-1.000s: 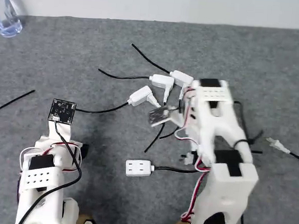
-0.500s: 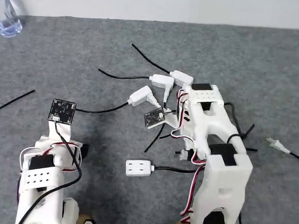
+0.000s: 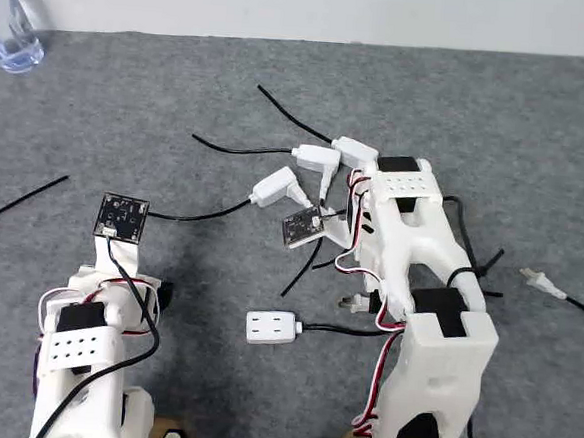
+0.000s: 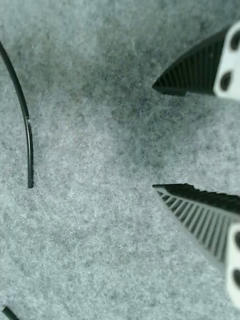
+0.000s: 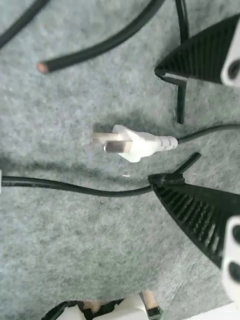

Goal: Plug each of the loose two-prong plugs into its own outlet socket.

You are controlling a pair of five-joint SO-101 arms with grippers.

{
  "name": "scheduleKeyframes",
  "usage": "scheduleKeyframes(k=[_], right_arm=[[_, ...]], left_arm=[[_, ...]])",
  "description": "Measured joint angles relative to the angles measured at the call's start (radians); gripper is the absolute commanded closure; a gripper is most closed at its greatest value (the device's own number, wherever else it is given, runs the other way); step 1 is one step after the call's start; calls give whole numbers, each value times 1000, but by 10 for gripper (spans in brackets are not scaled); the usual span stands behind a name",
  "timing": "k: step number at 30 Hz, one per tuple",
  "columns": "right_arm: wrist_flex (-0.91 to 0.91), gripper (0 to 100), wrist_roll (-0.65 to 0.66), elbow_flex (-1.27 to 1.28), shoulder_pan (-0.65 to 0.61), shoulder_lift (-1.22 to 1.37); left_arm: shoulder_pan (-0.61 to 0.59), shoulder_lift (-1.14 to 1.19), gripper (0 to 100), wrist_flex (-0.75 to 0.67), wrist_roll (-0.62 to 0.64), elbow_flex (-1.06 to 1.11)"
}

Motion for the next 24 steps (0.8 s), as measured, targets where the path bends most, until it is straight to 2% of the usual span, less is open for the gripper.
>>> scheduleKeyframes(k=[6, 11, 17, 24], right_arm=[[26, 842, 0, 8, -2, -20], [103, 985, 0, 8, -2, -164], [107, 990, 0, 140, -5, -265], [-91, 990, 0, 333, -29, -253]], left_arm=[[0, 0, 728, 0, 0, 0], [0, 0, 728, 0, 0, 0], [0, 0, 728, 0, 0, 0], [0, 0, 728, 0, 0, 0]])
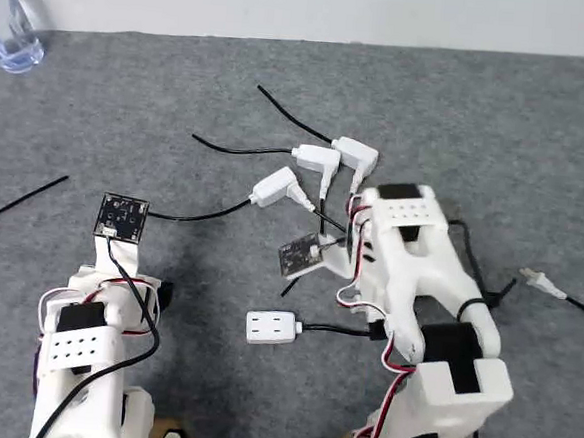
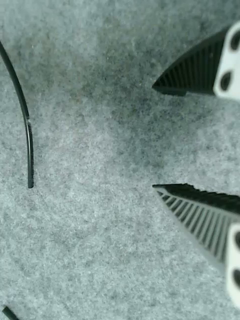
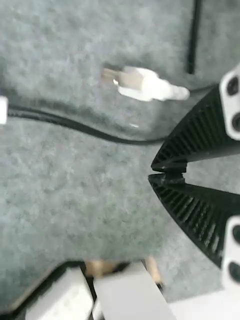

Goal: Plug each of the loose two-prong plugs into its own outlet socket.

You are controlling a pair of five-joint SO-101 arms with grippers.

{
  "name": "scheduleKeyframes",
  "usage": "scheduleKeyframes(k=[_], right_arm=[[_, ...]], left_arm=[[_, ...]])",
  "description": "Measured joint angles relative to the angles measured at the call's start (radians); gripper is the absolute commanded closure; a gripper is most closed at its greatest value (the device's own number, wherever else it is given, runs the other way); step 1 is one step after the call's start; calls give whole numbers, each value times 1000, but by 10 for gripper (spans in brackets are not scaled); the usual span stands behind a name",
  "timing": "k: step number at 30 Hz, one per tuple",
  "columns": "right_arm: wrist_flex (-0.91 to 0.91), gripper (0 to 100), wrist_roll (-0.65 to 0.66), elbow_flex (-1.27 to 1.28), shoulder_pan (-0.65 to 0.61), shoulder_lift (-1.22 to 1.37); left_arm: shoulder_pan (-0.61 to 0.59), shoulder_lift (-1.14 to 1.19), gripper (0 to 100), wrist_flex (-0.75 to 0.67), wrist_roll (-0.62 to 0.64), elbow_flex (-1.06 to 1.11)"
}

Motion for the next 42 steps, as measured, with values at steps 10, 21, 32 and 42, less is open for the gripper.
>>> scheduleKeyframes(k=[10, 21, 32, 42], right_arm=[[-118, 990, 0, -58, -5, 104], [-49, 990, -51, -241, -61, 112], [-87, 990, -51, -239, 8, 112], [8, 990, -51, -216, 3, 74]], left_arm=[[0, 0, 728, 0, 0, 0], [0, 0, 728, 0, 0, 0], [0, 0, 728, 0, 0, 0], [0, 0, 728, 0, 0, 0]])
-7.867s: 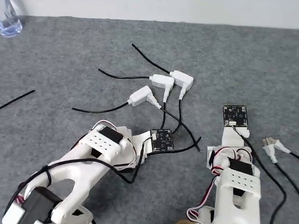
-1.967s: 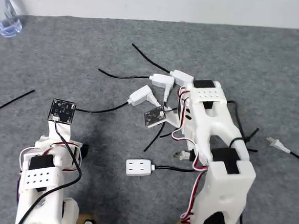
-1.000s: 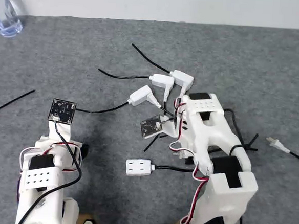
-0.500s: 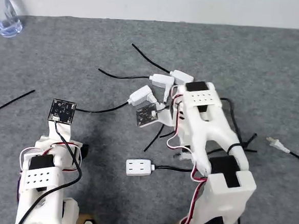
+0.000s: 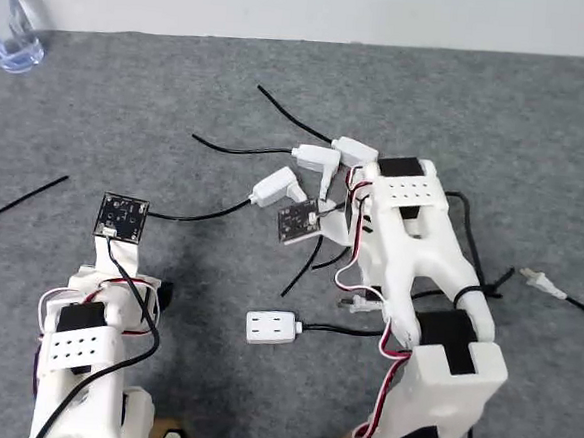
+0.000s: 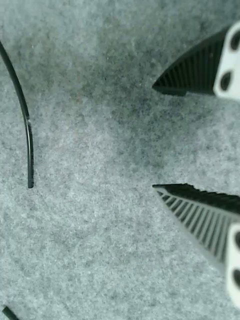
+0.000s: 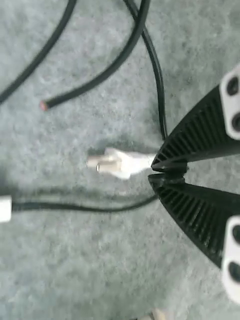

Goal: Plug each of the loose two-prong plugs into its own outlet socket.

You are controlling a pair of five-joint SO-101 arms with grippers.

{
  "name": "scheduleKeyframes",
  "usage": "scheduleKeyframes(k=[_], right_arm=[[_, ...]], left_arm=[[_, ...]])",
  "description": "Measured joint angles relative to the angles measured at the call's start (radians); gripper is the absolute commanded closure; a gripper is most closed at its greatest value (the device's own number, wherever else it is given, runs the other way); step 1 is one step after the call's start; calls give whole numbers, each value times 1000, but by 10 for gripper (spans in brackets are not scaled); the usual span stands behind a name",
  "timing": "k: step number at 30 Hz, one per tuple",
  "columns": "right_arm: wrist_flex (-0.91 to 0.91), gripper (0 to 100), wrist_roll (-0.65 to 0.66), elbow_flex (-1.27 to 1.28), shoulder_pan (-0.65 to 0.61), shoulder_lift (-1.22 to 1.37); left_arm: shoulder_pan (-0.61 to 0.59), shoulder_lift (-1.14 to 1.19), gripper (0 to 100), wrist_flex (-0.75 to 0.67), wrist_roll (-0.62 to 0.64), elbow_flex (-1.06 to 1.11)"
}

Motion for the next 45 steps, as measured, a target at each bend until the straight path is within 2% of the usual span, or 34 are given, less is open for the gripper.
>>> scheduleKeyframes(k=[9, 23, 37, 40, 45], right_arm=[[-161, 990, 0, 198, -2, -2], [-250, 990, 2, 152, -40, 43], [-6, 987, -31, -48, -40, 46], [-21, 980, -95, -48, -26, 43], [-184, 877, -258, 63, 5, -18]], left_arm=[[0, 0, 728, 0, 0, 8], [0, 0, 728, 0, 0, 8], [0, 0, 728, 0, 0, 8], [0, 0, 728, 0, 0, 8], [0, 0, 728, 0, 0, 8]])
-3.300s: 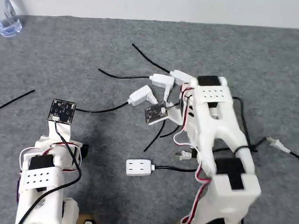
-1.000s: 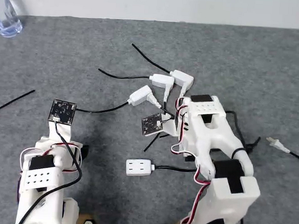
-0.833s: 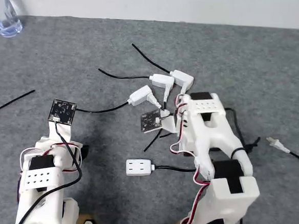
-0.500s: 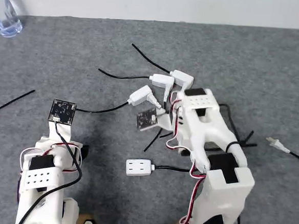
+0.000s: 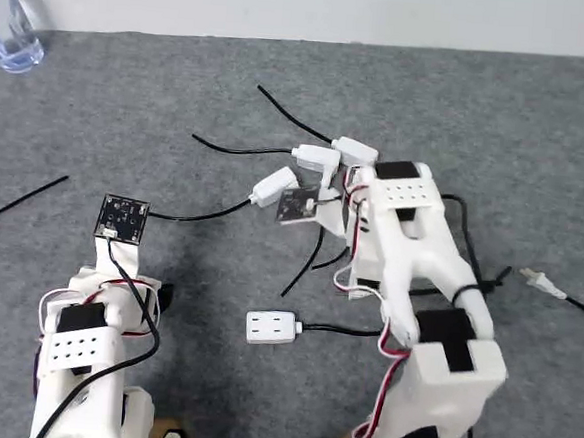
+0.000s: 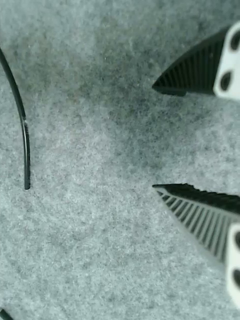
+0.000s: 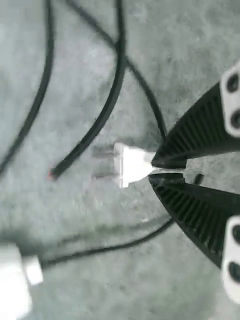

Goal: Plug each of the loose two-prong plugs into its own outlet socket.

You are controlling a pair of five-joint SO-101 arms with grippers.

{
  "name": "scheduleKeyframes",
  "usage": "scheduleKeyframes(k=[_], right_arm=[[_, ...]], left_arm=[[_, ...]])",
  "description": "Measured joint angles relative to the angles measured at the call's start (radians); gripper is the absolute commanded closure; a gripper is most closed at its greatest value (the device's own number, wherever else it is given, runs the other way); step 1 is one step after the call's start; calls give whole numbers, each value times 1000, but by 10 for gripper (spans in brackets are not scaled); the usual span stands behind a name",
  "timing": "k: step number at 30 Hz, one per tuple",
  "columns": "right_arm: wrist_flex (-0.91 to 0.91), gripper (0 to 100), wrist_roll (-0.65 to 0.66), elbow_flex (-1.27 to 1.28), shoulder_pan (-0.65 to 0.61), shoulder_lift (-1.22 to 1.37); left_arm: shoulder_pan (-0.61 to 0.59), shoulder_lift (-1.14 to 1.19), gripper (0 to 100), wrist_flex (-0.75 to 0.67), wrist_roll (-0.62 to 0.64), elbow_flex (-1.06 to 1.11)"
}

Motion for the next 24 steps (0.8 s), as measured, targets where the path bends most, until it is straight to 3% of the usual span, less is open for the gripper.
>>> scheduleKeyframes(k=[9, 24], right_arm=[[-216, 864, 91, 374, 0, -226], [-259, 861, 138, 394, -2, -233]], left_arm=[[0, 0, 728, 0, 0, 0], [0, 0, 728, 0, 0, 0]])
